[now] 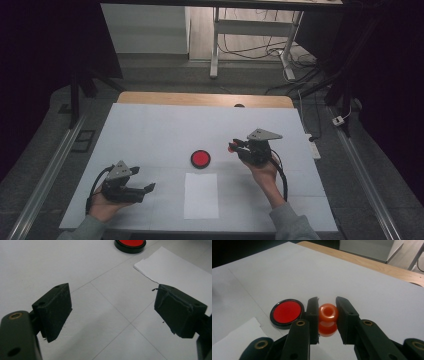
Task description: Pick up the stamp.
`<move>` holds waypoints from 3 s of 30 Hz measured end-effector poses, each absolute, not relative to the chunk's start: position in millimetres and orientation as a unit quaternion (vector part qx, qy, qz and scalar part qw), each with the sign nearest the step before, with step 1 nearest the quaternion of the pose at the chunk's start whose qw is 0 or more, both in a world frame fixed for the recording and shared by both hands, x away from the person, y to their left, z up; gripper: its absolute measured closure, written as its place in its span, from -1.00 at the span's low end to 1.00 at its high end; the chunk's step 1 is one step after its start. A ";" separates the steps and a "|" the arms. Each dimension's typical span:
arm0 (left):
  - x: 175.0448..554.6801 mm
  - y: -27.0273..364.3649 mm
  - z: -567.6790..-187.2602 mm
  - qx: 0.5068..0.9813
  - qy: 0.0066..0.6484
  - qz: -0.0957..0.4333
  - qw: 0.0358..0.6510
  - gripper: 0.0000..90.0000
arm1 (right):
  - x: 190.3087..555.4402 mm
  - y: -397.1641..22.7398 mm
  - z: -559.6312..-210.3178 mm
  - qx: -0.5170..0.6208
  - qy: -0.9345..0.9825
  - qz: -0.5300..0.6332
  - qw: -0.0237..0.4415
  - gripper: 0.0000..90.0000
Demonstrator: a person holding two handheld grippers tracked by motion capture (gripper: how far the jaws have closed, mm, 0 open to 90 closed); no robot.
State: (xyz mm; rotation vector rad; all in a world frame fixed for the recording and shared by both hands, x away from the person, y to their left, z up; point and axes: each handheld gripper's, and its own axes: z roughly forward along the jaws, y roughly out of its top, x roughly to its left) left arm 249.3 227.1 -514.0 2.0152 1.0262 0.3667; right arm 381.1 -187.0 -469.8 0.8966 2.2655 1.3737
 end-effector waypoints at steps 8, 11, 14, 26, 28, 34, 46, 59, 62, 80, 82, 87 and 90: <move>249.3 227.1 -514.2 0.802 0.408 0.146 0.412 -0.68 | 375.5 -185.8 -464.1 0.309 0.796 0.493 0.167 0.60; 249.3 227.1 -514.3 0.802 0.407 0.146 0.411 -0.68 | 373.2 -186.3 -461.6 0.307 0.794 0.497 0.167 0.60; 249.3 227.2 -514.3 0.802 0.407 0.147 0.411 -0.68 | 370.7 -186.5 -460.1 0.305 0.793 0.502 0.163 0.60; 249.6 226.6 -515.4 0.803 0.408 0.148 0.409 -0.68 | 356.1 -181.6 -454.0 0.290 0.797 0.509 0.144 0.60; 249.7 226.5 -515.5 0.803 0.408 0.148 0.409 -0.68 | 354.9 -181.3 -454.0 0.289 0.798 0.509 0.142 0.59; 250.1 225.4 -516.4 0.803 0.409 0.148 0.407 -0.68 | 349.3 -177.4 -455.3 0.284 0.799 0.514 0.129 0.60; 250.5 226.4 -516.9 0.803 0.410 0.147 0.407 -0.68 | 339.8 -164.1 -459.1 0.264 0.808 0.515 0.108 0.59; 250.7 226.2 -517.5 0.803 0.411 0.147 0.406 -0.68 | 336.8 -157.0 -462.7 0.258 0.811 0.516 0.095 0.59; 250.8 226.0 -517.8 0.803 0.411 0.147 0.405 -0.68 | 335.7 -154.9 -463.5 0.255 0.812 0.516 0.090 0.59; 251.1 226.2 -518.3 0.804 0.410 0.146 0.404 -0.68 | 328.8 -139.1 -469.9 0.236 0.822 0.513 0.076 0.59; 251.1 226.1 -518.4 0.804 0.410 0.146 0.404 -0.68 | 328.7 -139.0 -469.9 0.236 0.822 0.513 0.076 0.59; 251.1 225.9 -518.4 0.805 0.410 0.146 0.404 -0.68 | 329.0 -139.7 -469.7 0.238 0.821 0.514 0.076 0.59; 251.2 226.2 -518.3 0.804 0.410 0.146 0.405 -0.68 | 328.9 -139.6 -469.4 0.238 0.820 0.515 0.077 0.59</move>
